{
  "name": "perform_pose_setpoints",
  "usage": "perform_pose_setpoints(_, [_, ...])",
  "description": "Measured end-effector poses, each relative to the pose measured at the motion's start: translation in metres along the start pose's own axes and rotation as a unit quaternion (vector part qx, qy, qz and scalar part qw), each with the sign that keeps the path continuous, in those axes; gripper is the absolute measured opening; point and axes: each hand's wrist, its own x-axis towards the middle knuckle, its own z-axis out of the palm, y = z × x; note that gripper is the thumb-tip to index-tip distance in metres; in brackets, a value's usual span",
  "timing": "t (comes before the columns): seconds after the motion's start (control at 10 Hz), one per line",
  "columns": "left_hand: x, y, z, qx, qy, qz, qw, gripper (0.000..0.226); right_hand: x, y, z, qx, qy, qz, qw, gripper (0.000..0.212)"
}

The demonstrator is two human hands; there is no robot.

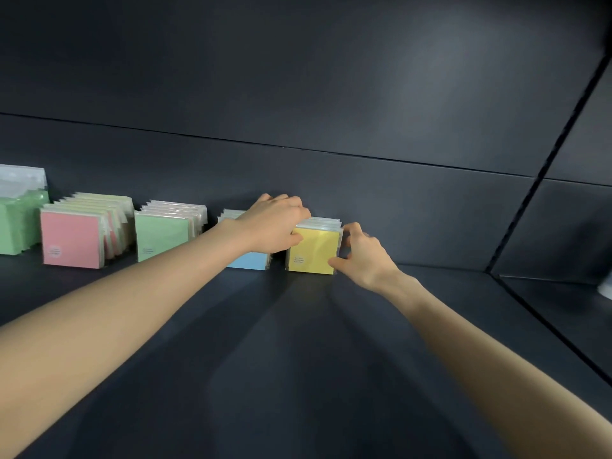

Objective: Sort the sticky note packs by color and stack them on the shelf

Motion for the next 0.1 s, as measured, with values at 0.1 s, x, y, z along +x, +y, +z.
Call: perform_pose_setpoints(0.1, [0.0020,0.0014,-0.0047,-0.003,-0.019,-0.020,1.000,0.035,0.0008,-0.0046,-0.0072,-0.030,0.007,-0.009,0.999,0.050])
